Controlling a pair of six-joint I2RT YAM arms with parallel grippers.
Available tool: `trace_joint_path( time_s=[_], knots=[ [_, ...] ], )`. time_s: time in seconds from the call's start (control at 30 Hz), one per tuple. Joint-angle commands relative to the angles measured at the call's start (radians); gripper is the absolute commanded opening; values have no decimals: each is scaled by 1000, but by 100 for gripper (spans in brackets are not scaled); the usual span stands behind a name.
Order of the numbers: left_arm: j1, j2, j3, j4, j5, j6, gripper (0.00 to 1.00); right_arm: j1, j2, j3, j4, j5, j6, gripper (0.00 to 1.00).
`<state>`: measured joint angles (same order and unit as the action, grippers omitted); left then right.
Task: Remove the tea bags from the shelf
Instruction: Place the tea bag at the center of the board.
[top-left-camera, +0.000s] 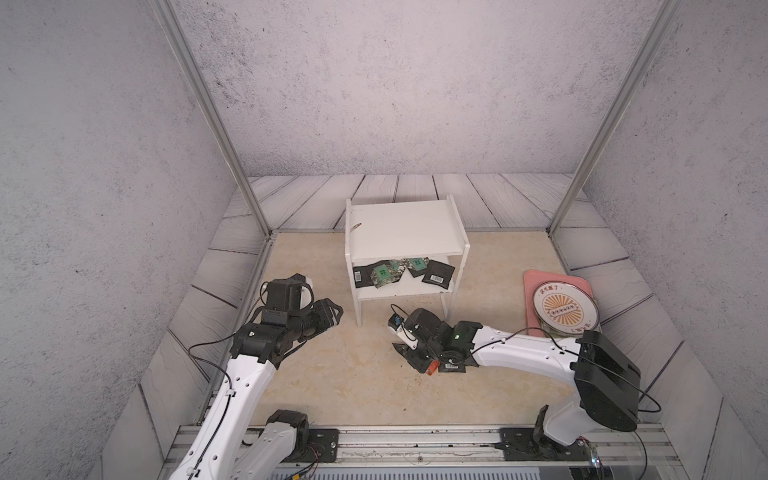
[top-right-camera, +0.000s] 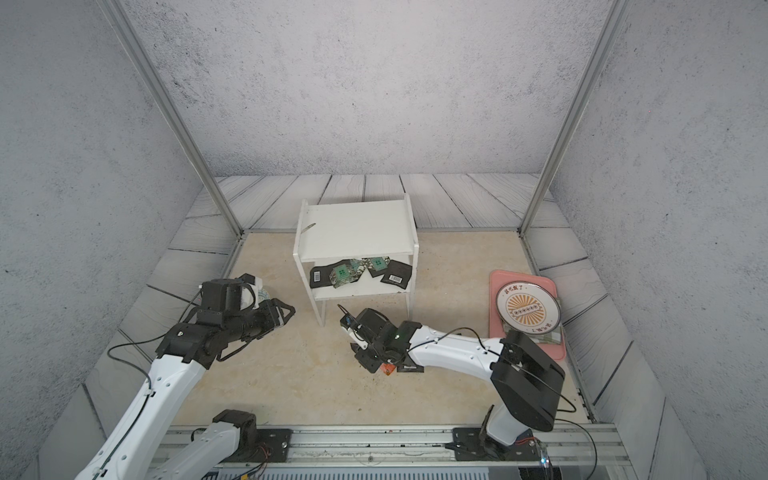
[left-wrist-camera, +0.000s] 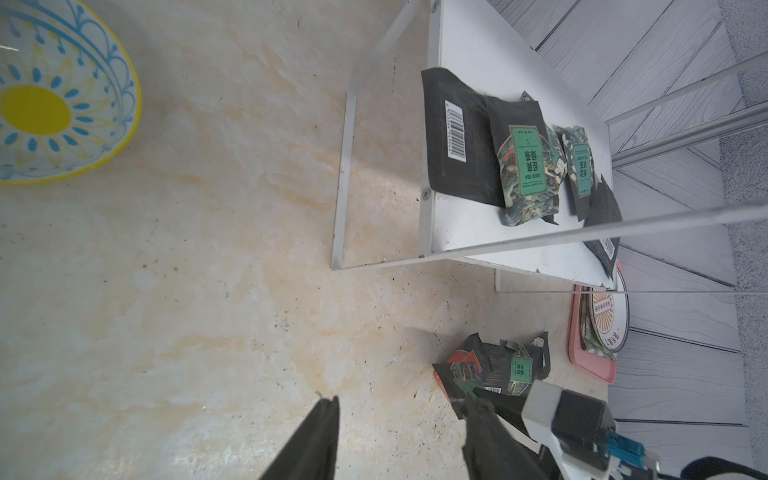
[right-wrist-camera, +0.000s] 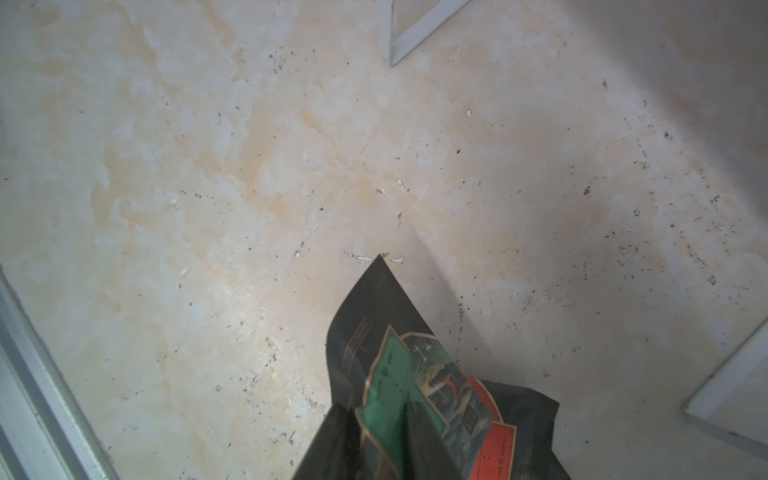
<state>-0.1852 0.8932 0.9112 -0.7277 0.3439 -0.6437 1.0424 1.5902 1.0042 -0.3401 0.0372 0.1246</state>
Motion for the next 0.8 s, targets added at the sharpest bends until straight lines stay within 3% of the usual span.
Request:
trace_joint_path(
  time_s=[0.0,0.2,0.33,0.77],
  knots=[
    [7,6,-11,10,-8,7,53,4,65,-6,44,42,20,29],
    [7,4,-21,10,-11,9,53,4,115,0,60,56,24,33],
    [7,3,-21,11,-10,10,53,5,134,4,46,56,30,40],
    [7,4,-22,25,-3,-4,53,37,57,29,-19,71,26,50]
  ],
)
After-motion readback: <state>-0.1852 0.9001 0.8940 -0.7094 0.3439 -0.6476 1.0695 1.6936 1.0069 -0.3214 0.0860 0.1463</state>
